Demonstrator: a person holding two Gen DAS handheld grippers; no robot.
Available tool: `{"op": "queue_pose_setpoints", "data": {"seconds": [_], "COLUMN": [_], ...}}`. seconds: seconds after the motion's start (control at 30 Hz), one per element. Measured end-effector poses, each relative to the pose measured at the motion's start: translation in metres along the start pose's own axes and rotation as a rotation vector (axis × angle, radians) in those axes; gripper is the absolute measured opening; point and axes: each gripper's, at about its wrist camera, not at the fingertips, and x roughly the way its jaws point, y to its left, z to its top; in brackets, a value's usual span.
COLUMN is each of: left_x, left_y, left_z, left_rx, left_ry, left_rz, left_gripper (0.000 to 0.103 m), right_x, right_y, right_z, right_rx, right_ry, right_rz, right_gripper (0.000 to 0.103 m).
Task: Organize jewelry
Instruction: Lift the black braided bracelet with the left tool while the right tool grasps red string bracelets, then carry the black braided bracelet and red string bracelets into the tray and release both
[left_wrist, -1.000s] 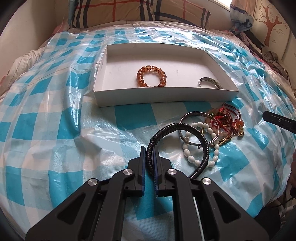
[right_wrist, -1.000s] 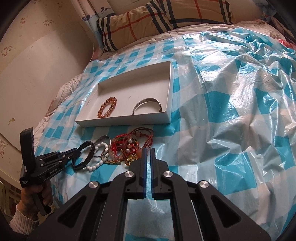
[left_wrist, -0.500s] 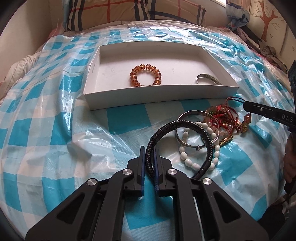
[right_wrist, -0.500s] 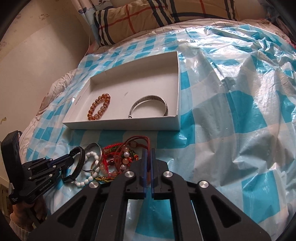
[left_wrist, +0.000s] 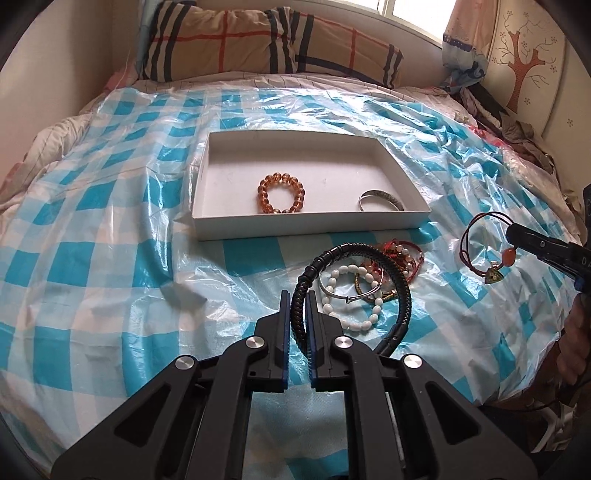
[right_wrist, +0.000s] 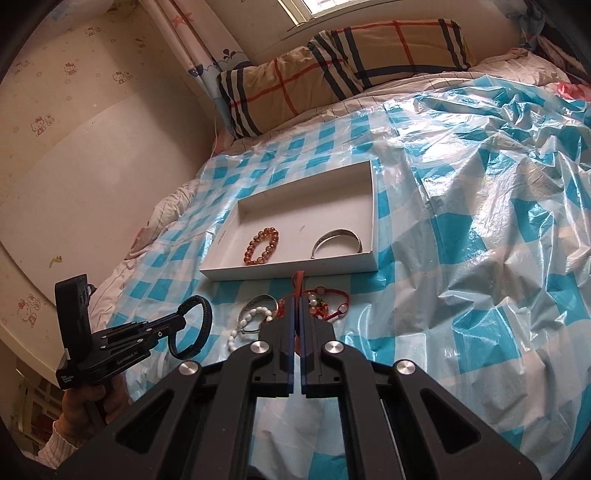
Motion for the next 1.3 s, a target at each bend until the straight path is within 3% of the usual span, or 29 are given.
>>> {"op": "queue_pose_setpoints", "data": {"seconds": [0.23, 0.53, 0.93, 1.3], "left_x": [-0.028, -0.036, -0.024, 0.013], "left_y": [-0.016, -0.02, -0.015, -0.009], "left_z": [0.007, 0.015, 0.031, 0.063], "left_rx": [0.036, 0.05, 0.034, 0.018], "left_ry": [-0.08, -0.116, -0.133, -0.139], "left_rz": [0.075, 0.117, 0.112, 0.115], "left_gripper": [0.007, 0.007, 0.007, 0.007], "right_x": [-0.015, -0.012, 0.009, 0.043], "right_y": [0.016, 0.024, 0.028, 0.024], "right_z": [-0.001, 0.008, 0.024, 0.054], "right_rx": [-0.01, -0.025, -0.034, -0.048], "right_ry": [-0.039, -0.056, -0.082, -0.113], "right_rz": [0.046, 0.068, 0.08, 0.069], "right_gripper": [0.003, 0.003, 0.003, 0.003]}}
